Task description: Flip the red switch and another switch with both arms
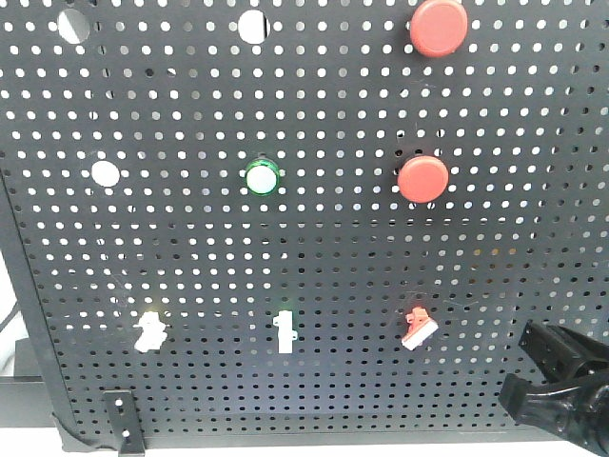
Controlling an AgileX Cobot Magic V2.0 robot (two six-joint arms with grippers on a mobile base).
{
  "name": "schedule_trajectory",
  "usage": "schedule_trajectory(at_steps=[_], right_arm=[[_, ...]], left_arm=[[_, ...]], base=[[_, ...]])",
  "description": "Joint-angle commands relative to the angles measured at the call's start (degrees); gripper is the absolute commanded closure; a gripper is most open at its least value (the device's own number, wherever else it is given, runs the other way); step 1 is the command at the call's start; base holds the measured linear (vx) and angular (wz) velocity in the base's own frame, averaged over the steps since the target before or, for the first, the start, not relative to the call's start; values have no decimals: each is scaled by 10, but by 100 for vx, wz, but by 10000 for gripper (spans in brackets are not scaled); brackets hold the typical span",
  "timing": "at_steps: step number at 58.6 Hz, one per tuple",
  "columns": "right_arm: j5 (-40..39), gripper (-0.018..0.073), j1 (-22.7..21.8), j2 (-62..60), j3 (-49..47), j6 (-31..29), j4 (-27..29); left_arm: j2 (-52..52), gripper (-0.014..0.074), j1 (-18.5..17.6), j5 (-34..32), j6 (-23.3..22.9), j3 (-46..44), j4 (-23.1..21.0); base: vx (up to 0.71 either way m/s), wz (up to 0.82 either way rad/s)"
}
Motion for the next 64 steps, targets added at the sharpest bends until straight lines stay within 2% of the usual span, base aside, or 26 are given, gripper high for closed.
schedule_trajectory(at_steps=[1, 37, 40, 43, 46, 55, 58, 64], right_arm=[[-4, 566, -2, -5, -18, -2, -25], [-1, 566, -2, -5, -18, -6, -25], [5, 566, -2, -5, -18, -6, -38], [12, 566, -2, -5, -17, 0, -84], [15, 566, -2, -8, -16, 27, -153], [-11, 566, -2, -27, -16, 215, -383], [-18, 566, -2, -34, -16, 253, -461], [10, 566, -22, -50, -16, 324, -563]], left_arm=[[-10, 594, 1, -44, -6, 11, -6], [-10, 594, 1, -44, -6, 11, -6], [-10, 594, 1, -44, -6, 11, -6], [-10, 594, 1, -44, -6, 11, -6], [-10, 594, 1, -44, -6, 11, -6], [-10, 594, 1, -44, -6, 11, -6], [-10, 594, 1, -44, -6, 11, -6], [-10, 594, 1, -44, -6, 11, -6]], base=[[0, 0], [0, 0], [0, 0], [0, 0], [0, 0], [0, 0], [0, 0], [0, 0]])
